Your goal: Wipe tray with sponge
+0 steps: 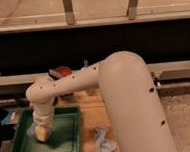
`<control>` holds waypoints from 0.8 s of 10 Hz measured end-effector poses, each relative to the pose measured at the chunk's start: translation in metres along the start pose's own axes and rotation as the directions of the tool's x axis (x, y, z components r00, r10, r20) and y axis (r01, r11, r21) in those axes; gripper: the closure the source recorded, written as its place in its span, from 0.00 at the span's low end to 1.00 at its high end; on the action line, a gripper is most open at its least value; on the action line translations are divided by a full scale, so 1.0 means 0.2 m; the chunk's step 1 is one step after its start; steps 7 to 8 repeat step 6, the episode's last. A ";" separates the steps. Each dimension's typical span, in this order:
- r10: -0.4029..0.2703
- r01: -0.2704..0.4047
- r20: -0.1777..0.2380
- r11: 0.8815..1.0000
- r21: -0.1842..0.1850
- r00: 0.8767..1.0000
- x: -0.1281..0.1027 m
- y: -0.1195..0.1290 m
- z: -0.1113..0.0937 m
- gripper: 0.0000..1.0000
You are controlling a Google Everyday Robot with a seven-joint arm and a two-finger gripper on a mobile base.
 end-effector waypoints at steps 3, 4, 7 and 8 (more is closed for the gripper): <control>0.094 -0.093 0.012 0.996 -0.007 0.996 0.26 -0.10 -0.06 1.00; 0.101 -0.101 0.022 0.995 -0.010 0.995 0.30 -0.15 -0.09 1.00; 0.101 -0.101 0.020 0.995 -0.011 0.995 0.32 -0.16 -0.10 1.00; 0.101 -0.101 0.020 0.995 -0.011 0.995 0.32 -0.16 -0.10 1.00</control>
